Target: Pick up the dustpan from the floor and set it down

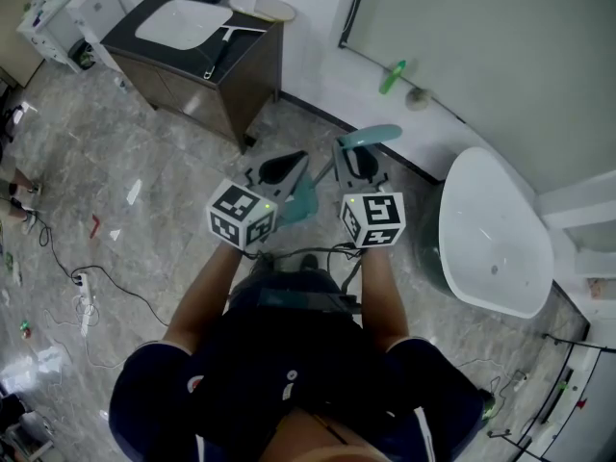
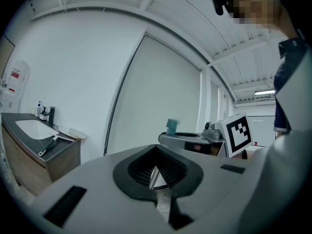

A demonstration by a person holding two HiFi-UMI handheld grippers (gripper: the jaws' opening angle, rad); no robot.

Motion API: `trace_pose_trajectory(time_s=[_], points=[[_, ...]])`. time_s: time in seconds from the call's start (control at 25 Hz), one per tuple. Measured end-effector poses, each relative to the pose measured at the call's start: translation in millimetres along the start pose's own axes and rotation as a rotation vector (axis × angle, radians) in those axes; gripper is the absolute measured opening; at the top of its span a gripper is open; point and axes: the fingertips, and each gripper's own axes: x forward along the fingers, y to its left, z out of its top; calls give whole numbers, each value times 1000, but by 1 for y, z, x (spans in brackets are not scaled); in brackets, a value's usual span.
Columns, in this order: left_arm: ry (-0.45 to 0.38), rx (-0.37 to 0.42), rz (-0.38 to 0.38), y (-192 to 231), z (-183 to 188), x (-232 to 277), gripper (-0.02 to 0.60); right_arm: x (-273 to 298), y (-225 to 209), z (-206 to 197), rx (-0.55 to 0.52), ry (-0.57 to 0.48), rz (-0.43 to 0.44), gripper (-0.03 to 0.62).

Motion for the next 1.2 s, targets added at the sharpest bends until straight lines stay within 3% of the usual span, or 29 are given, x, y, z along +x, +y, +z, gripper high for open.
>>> trace_pose_trajectory(time_s=[0.32, 0.68, 1.2], points=[[20, 1, 9, 11, -12, 11, 12, 13, -17, -28, 30, 45, -26, 95], [110, -33, 27, 41, -61, 43, 12, 42, -58, -95, 76, 137, -78, 95], [238, -117, 57, 75, -164, 83, 12, 79, -110, -233, 95, 282, -148, 95]])
